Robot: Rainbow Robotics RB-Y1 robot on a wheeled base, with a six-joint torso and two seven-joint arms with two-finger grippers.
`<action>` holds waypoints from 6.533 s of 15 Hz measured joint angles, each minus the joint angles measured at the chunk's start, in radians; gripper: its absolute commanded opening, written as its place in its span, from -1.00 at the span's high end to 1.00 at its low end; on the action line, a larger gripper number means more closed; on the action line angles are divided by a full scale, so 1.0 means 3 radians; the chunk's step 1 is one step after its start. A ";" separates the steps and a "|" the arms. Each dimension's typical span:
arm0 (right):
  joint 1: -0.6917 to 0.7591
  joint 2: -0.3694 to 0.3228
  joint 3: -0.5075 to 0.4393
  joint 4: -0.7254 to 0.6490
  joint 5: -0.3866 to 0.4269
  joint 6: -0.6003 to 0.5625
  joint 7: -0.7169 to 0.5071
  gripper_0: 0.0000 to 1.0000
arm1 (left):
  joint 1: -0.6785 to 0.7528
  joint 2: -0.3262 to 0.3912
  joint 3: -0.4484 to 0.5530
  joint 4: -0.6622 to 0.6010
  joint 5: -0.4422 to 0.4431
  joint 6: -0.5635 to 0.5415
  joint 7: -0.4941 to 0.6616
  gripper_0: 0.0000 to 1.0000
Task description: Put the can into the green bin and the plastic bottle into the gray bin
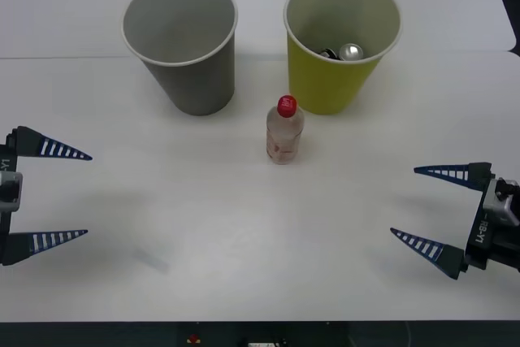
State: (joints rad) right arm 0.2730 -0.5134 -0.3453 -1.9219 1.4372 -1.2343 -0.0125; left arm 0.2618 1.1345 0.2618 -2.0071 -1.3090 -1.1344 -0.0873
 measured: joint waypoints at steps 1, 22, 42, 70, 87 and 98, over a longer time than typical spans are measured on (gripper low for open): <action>-0.0050 0.0187 -0.0106 0.0009 0.0133 -0.0155 0.0001 -1.00 | 0.0000 0.0000 0.0000 0.0000 0.0000 0.0000 0.0000 -1.00; -0.0753 0.0435 0.1192 0.1554 -0.0883 0.0965 0.1250 -1.00 | 0.0000 0.0000 0.0000 0.0000 0.0000 0.0000 0.0000 -1.00; -0.1444 0.0930 0.1649 0.1800 -0.0946 0.1945 0.1397 -1.00 | 0.0000 0.0000 0.0000 0.0000 0.0000 0.0000 0.0000 -1.00; -0.1667 0.0974 0.1958 0.1787 -0.0945 0.2292 0.1193 1.00 | 0.0000 0.0000 0.0000 0.0000 0.0000 0.0000 0.0000 -1.00; -0.1497 -0.0099 0.1920 0.0427 0.0802 0.1843 -0.1389 1.00 | 0.0000 0.0000 0.0000 0.0000 0.0000 0.0000 0.0000 -1.00; -0.1549 -0.0400 0.1512 -0.0691 0.1900 0.0758 -0.3113 1.00 | 0.0000 0.0000 0.0000 0.0000 0.0000 0.0000 0.0000 -1.00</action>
State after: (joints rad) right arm -0.1918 -0.6333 0.1084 -2.1292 2.0073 -1.0068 -0.9463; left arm 0.2618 1.1345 0.2618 -2.0071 -1.3090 -1.1344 -0.0873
